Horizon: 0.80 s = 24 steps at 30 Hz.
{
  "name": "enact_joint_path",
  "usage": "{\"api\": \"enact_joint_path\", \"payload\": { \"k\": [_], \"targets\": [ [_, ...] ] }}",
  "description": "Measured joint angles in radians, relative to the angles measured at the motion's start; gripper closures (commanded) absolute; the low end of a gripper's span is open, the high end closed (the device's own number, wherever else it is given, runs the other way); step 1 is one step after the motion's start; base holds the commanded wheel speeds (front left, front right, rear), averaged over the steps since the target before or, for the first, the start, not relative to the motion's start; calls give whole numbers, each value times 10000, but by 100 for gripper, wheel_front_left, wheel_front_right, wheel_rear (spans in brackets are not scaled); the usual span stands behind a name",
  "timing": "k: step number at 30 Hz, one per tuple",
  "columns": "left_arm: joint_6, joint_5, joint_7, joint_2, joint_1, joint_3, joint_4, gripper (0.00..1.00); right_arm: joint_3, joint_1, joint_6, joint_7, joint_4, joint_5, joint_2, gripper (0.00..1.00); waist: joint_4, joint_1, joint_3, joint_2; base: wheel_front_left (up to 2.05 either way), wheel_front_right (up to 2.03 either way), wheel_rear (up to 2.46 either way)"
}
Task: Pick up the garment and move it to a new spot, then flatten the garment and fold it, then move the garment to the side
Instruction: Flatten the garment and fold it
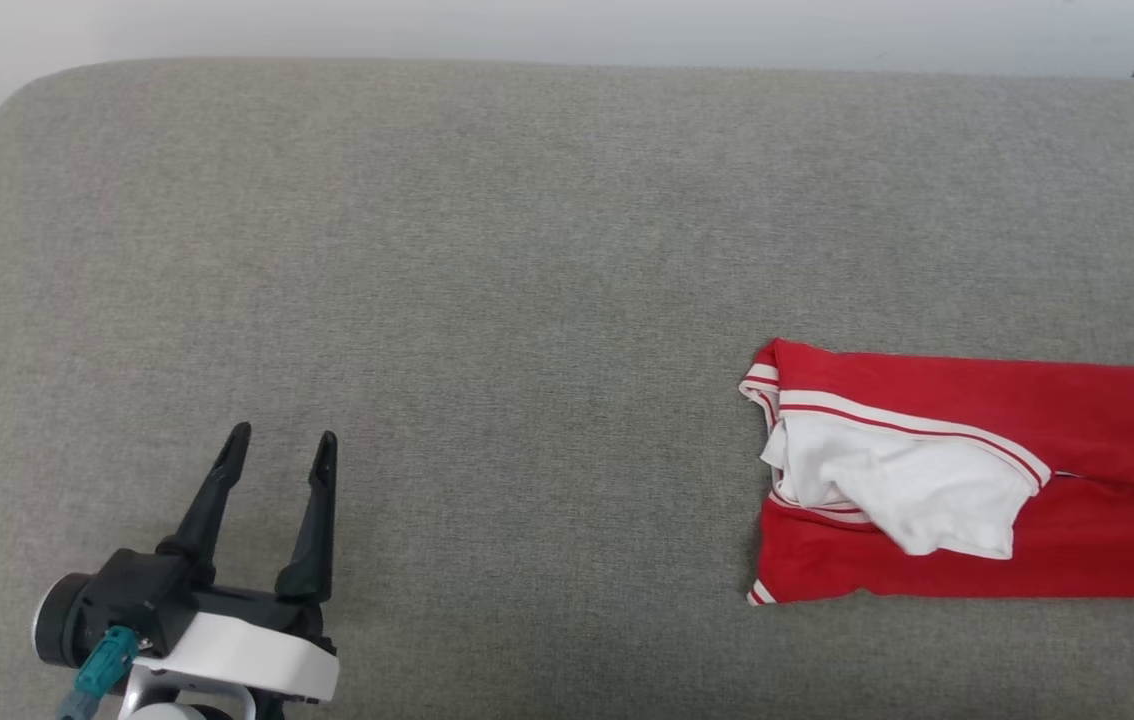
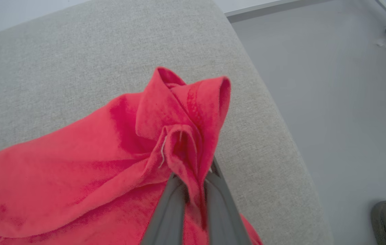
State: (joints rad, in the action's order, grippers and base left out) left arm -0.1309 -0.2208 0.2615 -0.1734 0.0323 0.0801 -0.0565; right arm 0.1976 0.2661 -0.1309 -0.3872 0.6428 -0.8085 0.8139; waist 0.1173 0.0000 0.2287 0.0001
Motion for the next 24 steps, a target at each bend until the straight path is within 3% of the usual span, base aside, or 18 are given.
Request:
{"api": "enact_joint_path", "payload": {
  "k": [6,17,24],
  "targets": [
    [0,2,0,-19,10,-29,119,0,-349,-65,0,-646,-1241,132,-456,100,-151,0,1,0,0,0,0],
    [0,-171,0,115,0,201,-15,0,-3618,-333,0,-2685,-6625,525,-1950,100,-59,0,-98,0,0,0,0],
    [0,-451,0,217,42,485,-236,0,-4997,225,2,-3277,-7400,773,-2523,100,292,0,-3,0,0,0,0]
  ]
}}
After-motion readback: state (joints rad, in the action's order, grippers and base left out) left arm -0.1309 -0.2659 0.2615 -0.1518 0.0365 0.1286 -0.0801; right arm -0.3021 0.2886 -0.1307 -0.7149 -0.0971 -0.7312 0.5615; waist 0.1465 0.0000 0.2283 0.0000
